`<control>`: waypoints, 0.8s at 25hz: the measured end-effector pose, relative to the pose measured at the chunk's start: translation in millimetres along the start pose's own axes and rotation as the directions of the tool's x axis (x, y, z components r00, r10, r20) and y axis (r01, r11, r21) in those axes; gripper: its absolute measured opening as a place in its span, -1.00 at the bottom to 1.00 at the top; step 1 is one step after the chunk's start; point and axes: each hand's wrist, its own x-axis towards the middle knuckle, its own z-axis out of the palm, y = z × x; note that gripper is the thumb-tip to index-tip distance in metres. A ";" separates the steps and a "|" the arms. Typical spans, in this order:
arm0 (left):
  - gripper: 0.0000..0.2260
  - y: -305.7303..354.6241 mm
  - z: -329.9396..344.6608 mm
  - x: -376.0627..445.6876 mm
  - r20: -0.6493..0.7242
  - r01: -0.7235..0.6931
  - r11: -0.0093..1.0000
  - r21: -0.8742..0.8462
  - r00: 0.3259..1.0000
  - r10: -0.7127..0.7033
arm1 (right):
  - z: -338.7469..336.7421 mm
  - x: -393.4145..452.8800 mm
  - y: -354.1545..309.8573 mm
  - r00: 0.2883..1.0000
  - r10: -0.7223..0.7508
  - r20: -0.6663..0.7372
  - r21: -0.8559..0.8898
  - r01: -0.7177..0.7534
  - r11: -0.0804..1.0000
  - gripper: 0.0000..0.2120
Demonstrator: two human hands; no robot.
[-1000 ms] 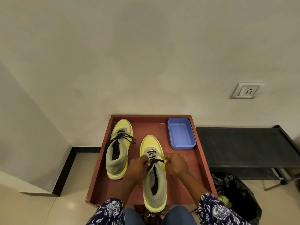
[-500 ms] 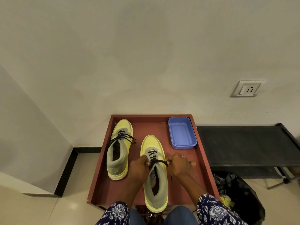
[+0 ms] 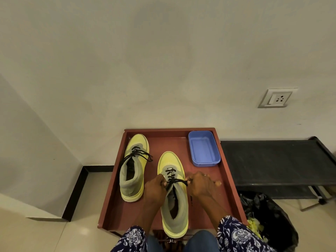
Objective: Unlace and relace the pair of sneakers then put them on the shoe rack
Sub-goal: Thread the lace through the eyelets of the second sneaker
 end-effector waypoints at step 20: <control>-0.67 -2.6 3.0 -29.7 -0.044 -0.055 0.990 -0.127 0.998 0.050 | 6.0 -19.0 2.5 0.956 -0.171 0.238 0.290 0.098 0.952 -0.82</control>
